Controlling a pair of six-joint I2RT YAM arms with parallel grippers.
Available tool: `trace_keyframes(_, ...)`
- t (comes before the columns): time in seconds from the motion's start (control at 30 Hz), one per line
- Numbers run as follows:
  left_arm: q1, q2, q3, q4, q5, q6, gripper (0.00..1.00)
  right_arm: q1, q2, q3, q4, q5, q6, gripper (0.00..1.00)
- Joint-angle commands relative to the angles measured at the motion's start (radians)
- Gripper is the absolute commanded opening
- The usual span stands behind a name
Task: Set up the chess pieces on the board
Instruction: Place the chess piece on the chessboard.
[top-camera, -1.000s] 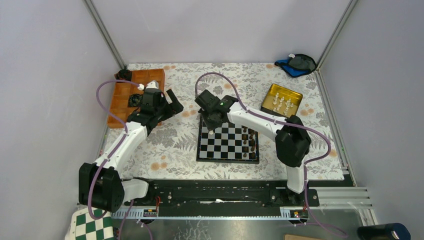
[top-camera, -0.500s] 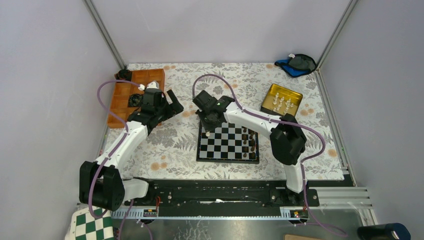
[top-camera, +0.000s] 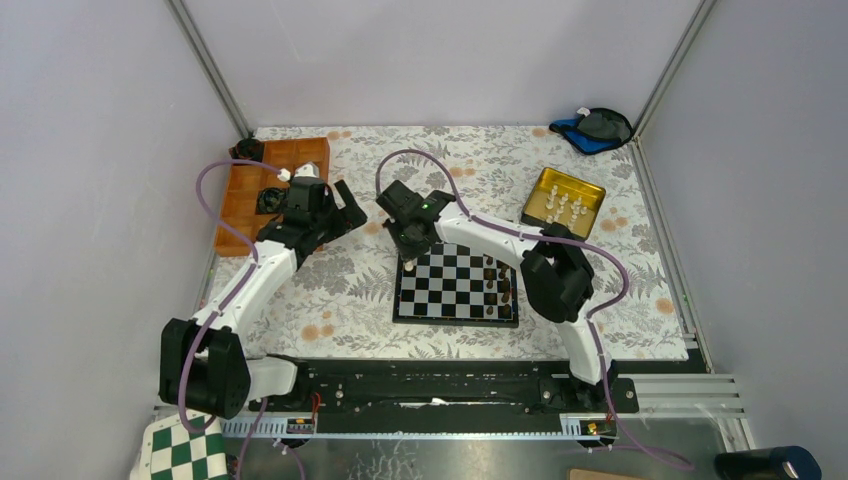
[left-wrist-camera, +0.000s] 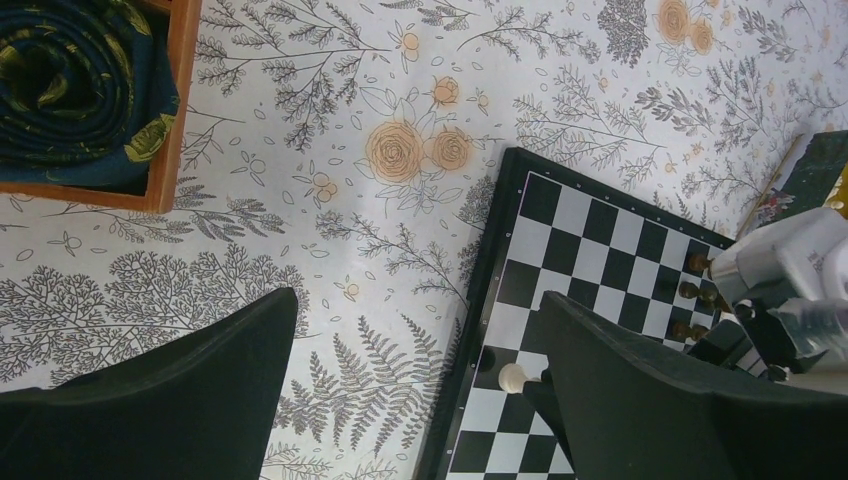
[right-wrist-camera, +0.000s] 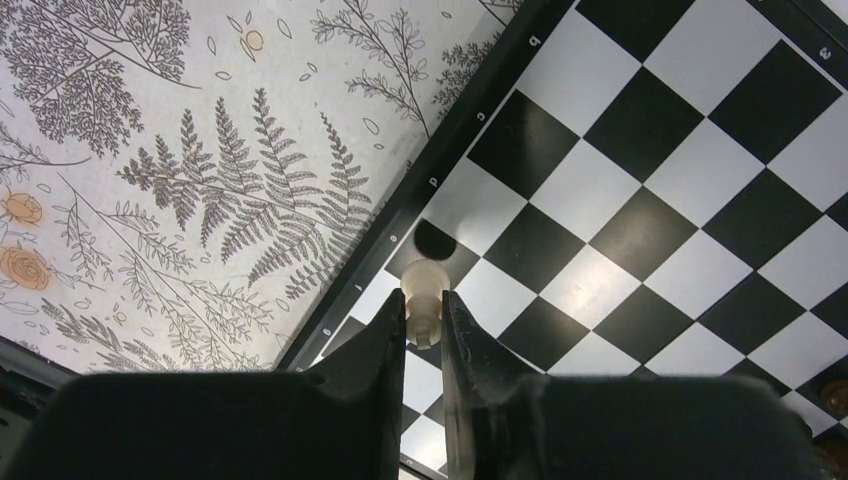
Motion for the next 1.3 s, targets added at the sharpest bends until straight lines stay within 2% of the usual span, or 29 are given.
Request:
trace_keyframes(0.0, -0.002, 0.012, 0.028, 0.003, -0.015, 0.027, 0.99, -0.001, 0.019, 0.066, -0.008, -0.009, -0.016, 0.00)
trace_keyframes(0.57, 0.008, 0.045, 0.048, 0.004, 0.005, 0.061, 0.99, -0.034, 0.063, 0.122, -0.046, -0.002, -0.020, 0.00)
trace_keyframes(1.27, 0.008, 0.063, 0.054, 0.002, 0.007, 0.065, 0.99, -0.038, 0.067, 0.093, -0.045, -0.047, -0.009, 0.00)
